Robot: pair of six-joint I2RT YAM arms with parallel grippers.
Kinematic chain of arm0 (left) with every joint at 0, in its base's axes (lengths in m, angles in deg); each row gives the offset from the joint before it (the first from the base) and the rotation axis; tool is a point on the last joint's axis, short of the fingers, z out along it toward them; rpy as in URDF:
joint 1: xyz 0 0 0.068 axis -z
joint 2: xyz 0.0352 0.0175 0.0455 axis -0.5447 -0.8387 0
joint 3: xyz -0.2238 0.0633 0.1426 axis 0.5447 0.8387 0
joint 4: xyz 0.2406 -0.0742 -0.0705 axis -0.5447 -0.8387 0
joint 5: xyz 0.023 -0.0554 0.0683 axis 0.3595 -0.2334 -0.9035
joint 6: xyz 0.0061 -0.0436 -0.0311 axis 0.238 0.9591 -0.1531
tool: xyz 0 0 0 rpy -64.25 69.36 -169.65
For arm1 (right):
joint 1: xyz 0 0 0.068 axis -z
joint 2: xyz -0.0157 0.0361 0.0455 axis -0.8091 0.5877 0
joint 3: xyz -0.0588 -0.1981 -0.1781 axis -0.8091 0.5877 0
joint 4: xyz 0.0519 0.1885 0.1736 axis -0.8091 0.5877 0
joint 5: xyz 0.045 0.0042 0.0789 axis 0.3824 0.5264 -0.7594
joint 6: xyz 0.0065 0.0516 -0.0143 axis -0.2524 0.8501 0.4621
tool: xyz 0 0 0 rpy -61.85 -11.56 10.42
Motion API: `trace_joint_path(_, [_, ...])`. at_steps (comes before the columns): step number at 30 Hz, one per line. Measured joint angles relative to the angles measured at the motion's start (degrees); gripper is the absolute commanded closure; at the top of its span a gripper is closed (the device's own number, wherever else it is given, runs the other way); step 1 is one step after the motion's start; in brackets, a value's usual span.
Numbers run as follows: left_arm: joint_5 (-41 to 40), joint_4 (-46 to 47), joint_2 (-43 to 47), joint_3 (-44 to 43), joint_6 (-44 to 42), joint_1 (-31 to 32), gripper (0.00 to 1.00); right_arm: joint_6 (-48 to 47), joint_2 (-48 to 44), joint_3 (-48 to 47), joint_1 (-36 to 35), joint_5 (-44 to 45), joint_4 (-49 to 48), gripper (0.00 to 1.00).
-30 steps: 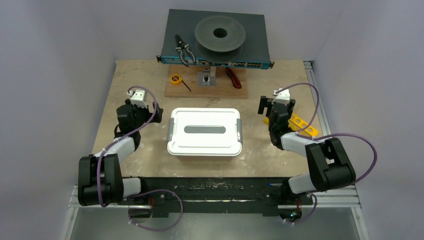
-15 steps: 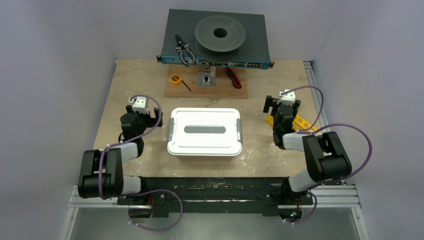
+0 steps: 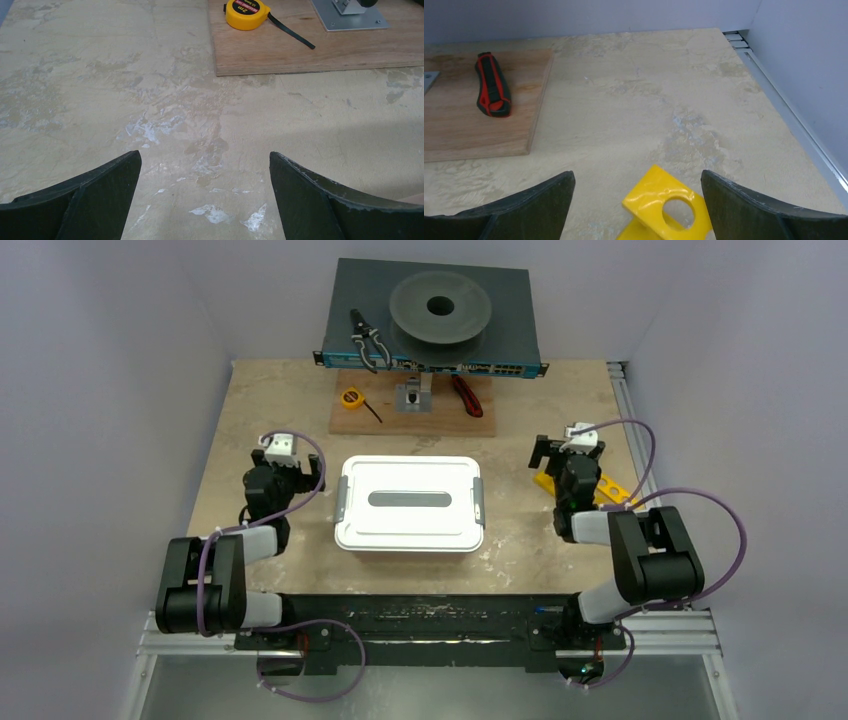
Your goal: Organize the chemistry lab equipment
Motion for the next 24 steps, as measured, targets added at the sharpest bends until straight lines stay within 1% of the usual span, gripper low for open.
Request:
trace_joint_path(4, [-0.1,0.5,0.0,0.0,0.0,0.0,0.00,-0.8,-0.1,6.3,0.6,-2.2,-9.3,0.01])
trace_joint_path(6, [-0.1,0.8,0.0,0.0,0.0,0.0,0.00,-0.7,-0.1,6.6,0.8,-2.9,-10.7,0.01])
trace_joint_path(24, [-0.5,1.1,0.0,0.0,0.0,0.0,0.00,-0.7,0.0,6.7,0.8,-4.5,-12.4,0.01])
